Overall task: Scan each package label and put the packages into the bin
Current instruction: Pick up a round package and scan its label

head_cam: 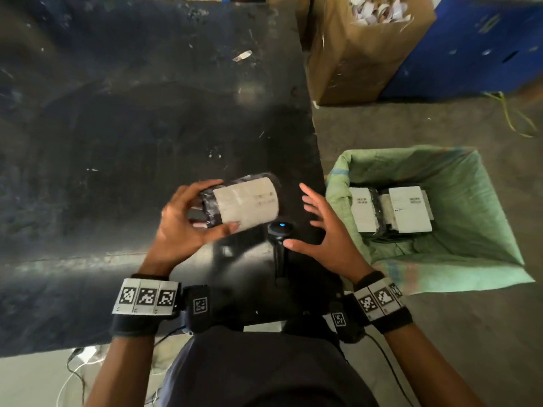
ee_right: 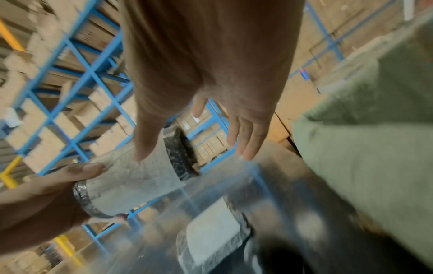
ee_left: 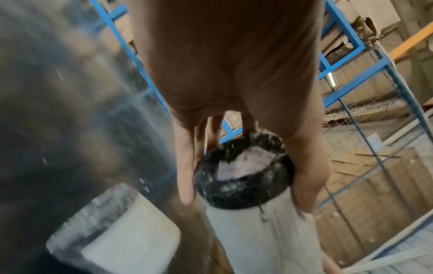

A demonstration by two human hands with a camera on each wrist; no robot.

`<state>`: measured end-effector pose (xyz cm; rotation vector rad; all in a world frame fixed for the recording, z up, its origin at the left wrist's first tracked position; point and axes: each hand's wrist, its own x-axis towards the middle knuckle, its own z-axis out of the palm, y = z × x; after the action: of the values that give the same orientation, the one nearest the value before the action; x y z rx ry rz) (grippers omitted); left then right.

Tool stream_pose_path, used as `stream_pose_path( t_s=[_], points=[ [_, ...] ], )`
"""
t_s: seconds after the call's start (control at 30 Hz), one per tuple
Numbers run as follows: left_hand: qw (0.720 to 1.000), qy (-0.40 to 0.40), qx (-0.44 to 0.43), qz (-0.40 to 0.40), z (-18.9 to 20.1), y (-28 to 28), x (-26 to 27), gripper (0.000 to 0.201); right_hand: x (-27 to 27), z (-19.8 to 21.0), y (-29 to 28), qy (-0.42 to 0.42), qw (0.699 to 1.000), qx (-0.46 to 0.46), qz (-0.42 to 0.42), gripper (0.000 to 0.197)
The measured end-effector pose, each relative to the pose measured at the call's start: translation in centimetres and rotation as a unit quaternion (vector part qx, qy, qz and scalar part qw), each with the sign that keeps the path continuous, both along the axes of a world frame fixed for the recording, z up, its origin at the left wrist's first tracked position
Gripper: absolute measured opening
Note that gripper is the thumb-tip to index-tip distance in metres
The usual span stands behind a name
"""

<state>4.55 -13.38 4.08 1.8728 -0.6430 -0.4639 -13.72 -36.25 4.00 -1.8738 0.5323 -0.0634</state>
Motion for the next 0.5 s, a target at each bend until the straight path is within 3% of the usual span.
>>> stream_pose_path(
  t_s=[0.1,0.2,0.3,0.5],
  points=[
    [0.993,0.090,-0.025,-0.069,1.2,-3.7,-2.9,0.077,-0.8,2.8,-2.8,-0.030,0.996,-0.045,0.072,0.112],
    [0.982,0.146,-0.024,-0.118,2.3,-6.7,-5.1,0.076,-2.6,4.4,-5.8,-0.019,0.988,-0.088,0.123,0.103],
    [0.974,0.178,-0.033,-0.139,2.9,-9.4,-7.1,0.076,-5.1,5.1,-8.7,-0.025,0.986,-0.103,0.126,0.092],
    [0.960,0.216,-0.023,-0.176,2.3,-14.9,-10.8,0.074,-9.3,5.2,-14.2,-0.014,0.989,-0.093,0.115,0.089]
  ],
)
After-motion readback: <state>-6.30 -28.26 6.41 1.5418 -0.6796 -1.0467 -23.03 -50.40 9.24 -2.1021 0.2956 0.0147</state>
